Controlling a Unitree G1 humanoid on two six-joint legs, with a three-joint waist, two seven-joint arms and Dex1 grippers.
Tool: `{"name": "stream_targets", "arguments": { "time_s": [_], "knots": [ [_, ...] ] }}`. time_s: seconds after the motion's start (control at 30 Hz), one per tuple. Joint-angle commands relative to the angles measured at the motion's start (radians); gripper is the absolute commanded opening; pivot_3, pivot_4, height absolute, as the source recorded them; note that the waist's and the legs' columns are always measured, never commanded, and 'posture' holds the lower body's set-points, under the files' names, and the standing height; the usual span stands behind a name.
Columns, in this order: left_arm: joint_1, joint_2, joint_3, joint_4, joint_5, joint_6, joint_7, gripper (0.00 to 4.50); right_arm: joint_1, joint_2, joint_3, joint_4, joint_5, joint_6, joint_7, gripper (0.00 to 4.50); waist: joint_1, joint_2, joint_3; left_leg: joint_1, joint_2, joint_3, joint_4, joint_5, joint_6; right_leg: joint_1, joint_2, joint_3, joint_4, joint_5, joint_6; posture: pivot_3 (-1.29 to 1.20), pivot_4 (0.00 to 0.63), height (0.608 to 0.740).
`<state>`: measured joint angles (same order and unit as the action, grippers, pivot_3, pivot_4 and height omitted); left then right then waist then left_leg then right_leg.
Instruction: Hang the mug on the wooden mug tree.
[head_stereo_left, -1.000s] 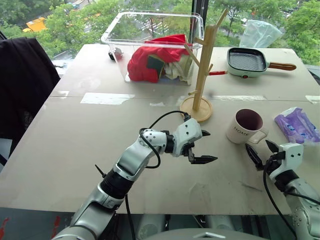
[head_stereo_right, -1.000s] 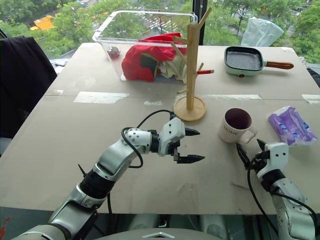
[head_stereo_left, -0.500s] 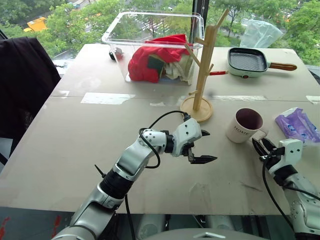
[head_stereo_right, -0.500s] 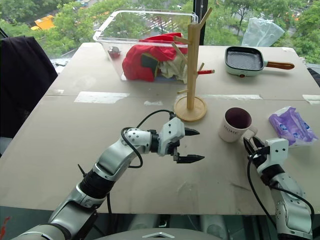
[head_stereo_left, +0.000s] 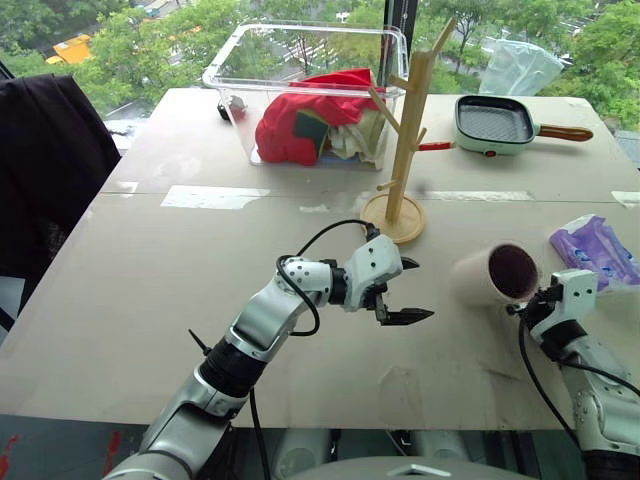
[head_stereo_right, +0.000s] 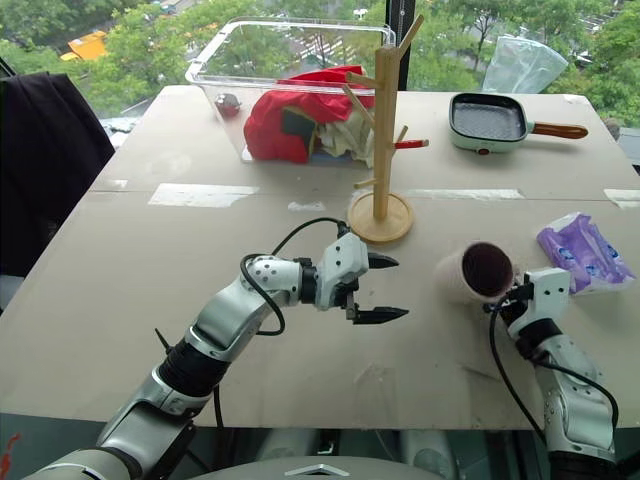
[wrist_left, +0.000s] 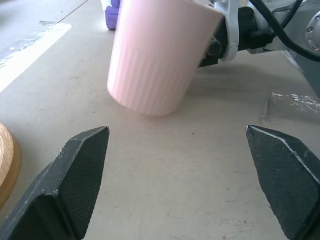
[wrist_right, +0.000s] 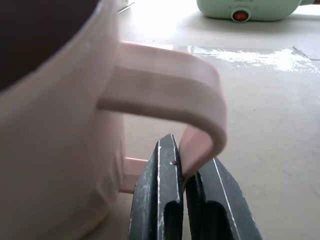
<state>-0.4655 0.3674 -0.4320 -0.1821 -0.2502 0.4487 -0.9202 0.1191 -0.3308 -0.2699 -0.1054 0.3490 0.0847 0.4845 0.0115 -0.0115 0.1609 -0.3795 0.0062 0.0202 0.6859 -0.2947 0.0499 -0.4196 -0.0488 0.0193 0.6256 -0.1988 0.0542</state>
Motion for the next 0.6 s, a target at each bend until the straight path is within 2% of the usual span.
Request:
{"name": "stream_targets", "arguments": {
  "time_s": [0.03,0.17,0.33,0.43,0.53,0.6],
  "knots": [
    [0.003,-0.006,0.020,-0.022,0.001,-0.016,0.008,4.50,0.003,-0.012,0.000,-0.009,-0.005,-0.004,0.001,0.07,0.001,0.000,0.000,0.000,0.000,0.000,0.000,0.000,0.000,0.000,0.000,0.000,0.000,0.000,0.000,0.00,0.150,0.740],
    [0.018,-0.012,0.030,-0.027,-0.009,-0.026,0.017,4.50,-0.002,-0.039,0.010,-0.044,-0.012,0.018,0.015,0.07,0.001,0.000,0.000,0.000,0.000,0.000,0.000,0.000,0.000,0.000,0.000,0.000,0.000,0.000,0.000,0.00,0.150,0.740],
    [0.054,-0.029,0.082,-0.016,-0.026,-0.081,0.028,4.50,-0.045,-0.138,0.056,-0.133,0.003,0.109,0.085,0.07,-0.003,0.000,0.000,0.000,0.000,0.001,0.000,0.000,0.000,0.000,0.000,0.000,0.000,0.000,0.000,0.00,0.150,0.740],
    [0.083,-0.050,0.146,-0.026,-0.070,-0.106,0.044,4.50,-0.100,-0.234,0.080,-0.194,0.026,0.195,0.154,0.07,-0.004,0.001,0.000,0.000,0.000,0.000,0.000,0.000,0.000,0.000,0.000,0.000,0.000,0.000,0.000,0.00,0.150,0.740],
    [0.149,-0.105,0.259,-0.085,-0.168,-0.148,0.086,4.50,-0.250,-0.407,0.083,-0.214,0.049,0.280,0.276,0.07,-0.012,0.004,0.002,0.000,0.000,0.001,0.001,0.000,0.000,0.000,0.000,0.001,0.000,0.000,0.000,0.00,0.150,0.740],
    [0.173,-0.134,0.296,-0.108,-0.207,-0.154,0.106,4.50,-0.317,-0.480,0.092,-0.195,0.052,0.308,0.327,0.07,-0.014,0.003,0.003,0.000,-0.001,0.002,0.001,0.000,0.000,-0.001,-0.002,0.002,0.000,0.000,0.000,0.00,0.150,0.740]
  ]
}}
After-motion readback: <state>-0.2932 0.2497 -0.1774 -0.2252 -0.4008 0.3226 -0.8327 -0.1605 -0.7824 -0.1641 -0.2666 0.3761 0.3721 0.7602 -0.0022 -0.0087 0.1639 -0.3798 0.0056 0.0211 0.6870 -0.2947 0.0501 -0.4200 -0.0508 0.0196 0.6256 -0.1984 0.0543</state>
